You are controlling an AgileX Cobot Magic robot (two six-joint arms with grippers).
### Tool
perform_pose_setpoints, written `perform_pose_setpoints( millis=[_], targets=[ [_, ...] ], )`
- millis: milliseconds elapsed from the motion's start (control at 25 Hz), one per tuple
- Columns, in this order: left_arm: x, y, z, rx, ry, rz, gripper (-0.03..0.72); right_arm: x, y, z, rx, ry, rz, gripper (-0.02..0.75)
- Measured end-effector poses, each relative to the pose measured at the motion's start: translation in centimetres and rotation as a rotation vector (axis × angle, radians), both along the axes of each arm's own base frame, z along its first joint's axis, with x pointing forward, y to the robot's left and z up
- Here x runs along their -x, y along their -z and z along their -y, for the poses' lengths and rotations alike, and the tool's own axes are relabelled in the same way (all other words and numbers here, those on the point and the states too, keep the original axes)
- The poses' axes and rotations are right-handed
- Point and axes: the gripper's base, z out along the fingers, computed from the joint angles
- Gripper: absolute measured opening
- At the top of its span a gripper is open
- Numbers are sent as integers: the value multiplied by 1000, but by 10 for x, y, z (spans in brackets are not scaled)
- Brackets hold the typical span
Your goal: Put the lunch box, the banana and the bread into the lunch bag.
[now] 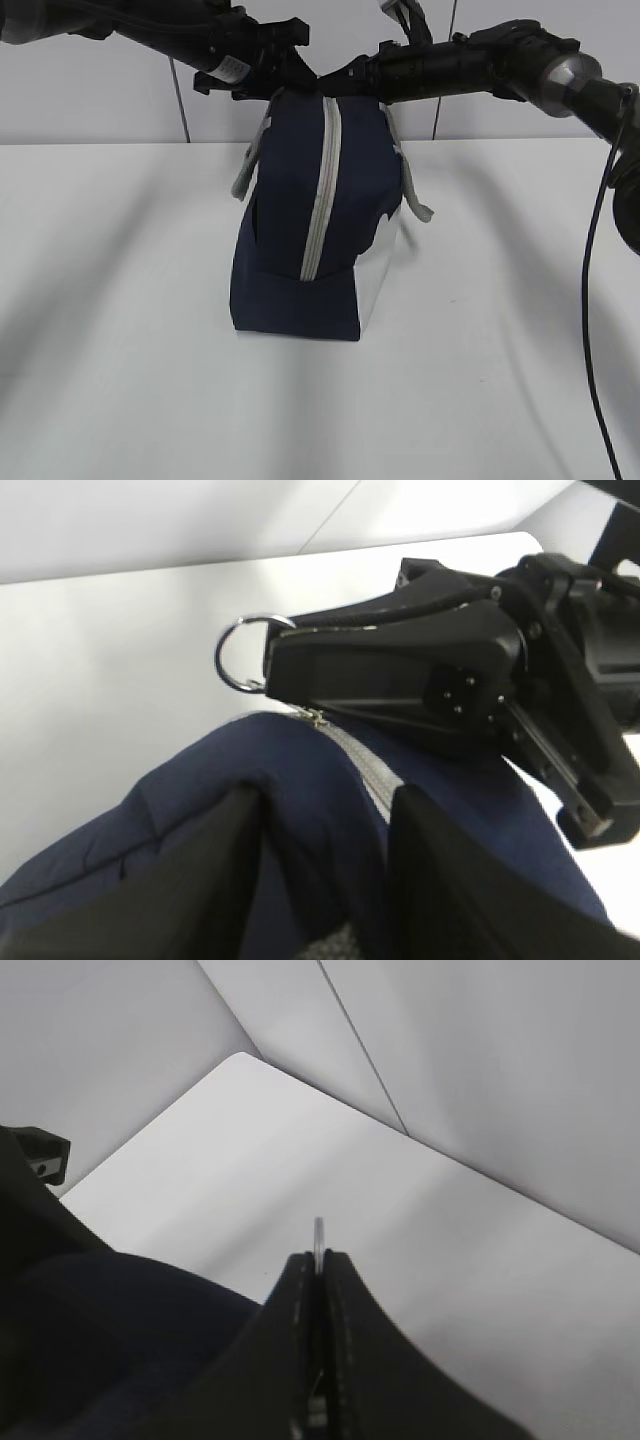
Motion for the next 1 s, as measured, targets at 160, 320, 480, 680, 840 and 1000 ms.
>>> perform_pose_setpoints(
  millis=[160,320,480,680,840,1000],
  targets=[
    [-1,-1,0,3,-13,14,299,0,0,0,0,0,0,-16],
    [-2,-1,0,1,-15,17,228,0,0,0,0,0,0,-16],
    [-1,0,0,-5,-13,17,133,0,0,0,0,0,0,-16],
    [-1,0,0,-14,-4,11,20,0,0,1,-6,5,-10,-16],
    [4,-6,-1,-45,33,18,13,-1,-8,2,-31,22,-23,-16],
    [14,-24,-3,-71,85,62,12,-3,-16,8,-67,63,-47,-16]
  ],
)
